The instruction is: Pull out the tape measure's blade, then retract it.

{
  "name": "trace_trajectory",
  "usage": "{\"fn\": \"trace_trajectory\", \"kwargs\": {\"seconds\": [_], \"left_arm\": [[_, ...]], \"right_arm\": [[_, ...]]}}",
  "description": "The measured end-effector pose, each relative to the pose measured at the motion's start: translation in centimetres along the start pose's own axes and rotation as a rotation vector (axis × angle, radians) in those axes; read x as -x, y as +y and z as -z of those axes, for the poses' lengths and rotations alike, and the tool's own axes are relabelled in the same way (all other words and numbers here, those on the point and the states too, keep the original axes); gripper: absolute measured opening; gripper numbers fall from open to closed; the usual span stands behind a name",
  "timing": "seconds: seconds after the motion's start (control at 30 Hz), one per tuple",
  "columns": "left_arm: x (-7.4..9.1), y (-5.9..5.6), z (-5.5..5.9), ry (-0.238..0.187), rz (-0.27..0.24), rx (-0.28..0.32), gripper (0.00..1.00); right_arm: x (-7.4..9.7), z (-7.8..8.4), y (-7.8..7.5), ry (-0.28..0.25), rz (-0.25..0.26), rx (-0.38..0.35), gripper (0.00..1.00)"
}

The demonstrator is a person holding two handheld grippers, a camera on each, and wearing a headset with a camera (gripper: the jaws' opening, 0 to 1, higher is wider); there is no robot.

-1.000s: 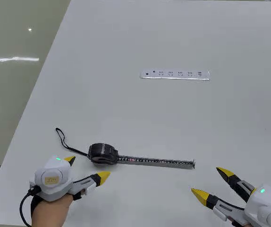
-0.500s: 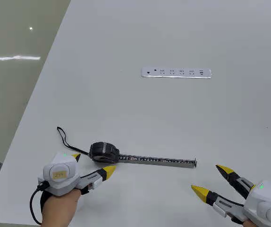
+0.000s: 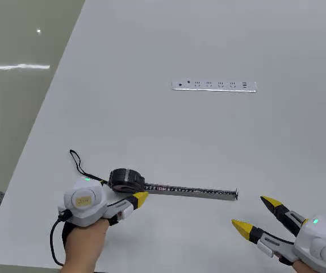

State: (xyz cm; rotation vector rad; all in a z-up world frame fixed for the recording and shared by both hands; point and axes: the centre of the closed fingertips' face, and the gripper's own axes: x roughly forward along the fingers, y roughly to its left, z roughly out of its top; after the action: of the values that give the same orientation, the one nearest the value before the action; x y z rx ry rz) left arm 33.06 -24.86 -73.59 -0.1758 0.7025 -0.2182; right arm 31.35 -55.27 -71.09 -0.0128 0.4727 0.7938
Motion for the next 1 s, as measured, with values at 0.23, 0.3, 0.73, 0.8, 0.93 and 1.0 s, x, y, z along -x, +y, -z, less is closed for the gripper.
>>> {"fn": "trace_trajectory", "kwargs": {"seconds": [0.23,0.3,0.73,0.8,0.93,1.0], "left_arm": [[-0.5,0.1,0.0,0.008,-0.018,0.026,0.80],[-0.6,0.2,0.1,0.011,-0.025,0.033,0.80],[-1.9,0.3,0.0,0.016,-0.050,0.101,0.80],[-2.0,0.1,0.0,0.021,-0.051,0.098,0.80],[-2.4,-0.3,0.1,0.022,-0.049,0.113,0.80],[-2.6,-0.3,0.1,0.023,-0.052,0.117,0.80]], "right_arm": [[0.0,-0.2,-0.7,-0.009,0.008,-0.011,0.63],[0.0,-0.3,-0.8,-0.011,0.009,-0.012,0.63],[-0.3,-0.3,-1.1,-0.021,0.004,-0.030,0.63],[-0.4,-0.3,-1.1,-0.023,0.003,-0.032,0.63],[-0.6,-0.1,-1.0,-0.016,-0.007,-0.031,0.63],[-0.7,-0.1,-1.1,-0.015,-0.007,-0.032,0.62]]}}
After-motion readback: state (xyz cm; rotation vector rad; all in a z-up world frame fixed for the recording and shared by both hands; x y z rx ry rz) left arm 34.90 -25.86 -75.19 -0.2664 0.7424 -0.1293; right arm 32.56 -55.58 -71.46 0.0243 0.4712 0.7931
